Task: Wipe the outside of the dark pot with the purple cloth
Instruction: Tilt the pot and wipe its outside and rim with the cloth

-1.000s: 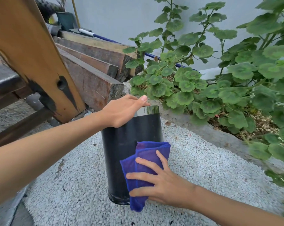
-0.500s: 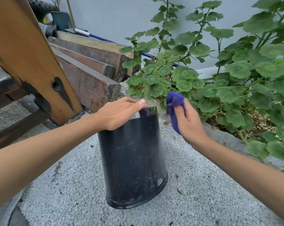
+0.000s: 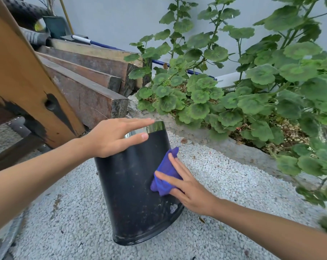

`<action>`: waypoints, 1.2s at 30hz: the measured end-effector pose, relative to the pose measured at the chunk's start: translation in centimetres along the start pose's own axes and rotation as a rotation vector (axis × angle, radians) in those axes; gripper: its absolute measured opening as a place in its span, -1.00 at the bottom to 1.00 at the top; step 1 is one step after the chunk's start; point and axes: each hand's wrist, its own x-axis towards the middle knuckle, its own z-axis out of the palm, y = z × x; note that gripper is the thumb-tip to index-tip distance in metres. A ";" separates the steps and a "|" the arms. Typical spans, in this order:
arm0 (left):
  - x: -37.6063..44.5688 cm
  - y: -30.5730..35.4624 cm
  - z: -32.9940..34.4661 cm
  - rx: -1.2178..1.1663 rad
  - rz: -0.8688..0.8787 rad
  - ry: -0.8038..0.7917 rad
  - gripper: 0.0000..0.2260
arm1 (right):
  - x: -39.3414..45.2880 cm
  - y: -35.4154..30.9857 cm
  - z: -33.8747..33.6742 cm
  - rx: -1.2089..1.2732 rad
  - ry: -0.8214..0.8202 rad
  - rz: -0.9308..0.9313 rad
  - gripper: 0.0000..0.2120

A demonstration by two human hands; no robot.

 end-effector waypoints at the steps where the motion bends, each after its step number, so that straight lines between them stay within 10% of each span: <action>1: 0.1 0.0 0.0 0.004 0.005 0.006 -0.45 | -0.8 0.4 -0.4 -0.002 -0.040 -0.007 -0.57; 6: 0.1 -0.2 0.0 0.016 0.020 0.010 -0.45 | -4.1 2.6 -1.9 -0.029 -0.198 -0.007 -0.49; 14: 0.5 1.3 0.2 0.077 -0.069 0.029 -0.43 | -3.9 2.7 -3.0 0.436 0.231 0.399 -0.73; 28: 8.6 7.1 4.2 0.566 -0.125 0.028 -0.69 | -3.4 0.5 -3.1 0.582 0.292 0.451 -0.73; 36: 5.4 6.7 2.6 0.324 -0.126 0.180 -0.74 | -3.6 -0.2 -5.5 0.635 0.404 0.458 -0.74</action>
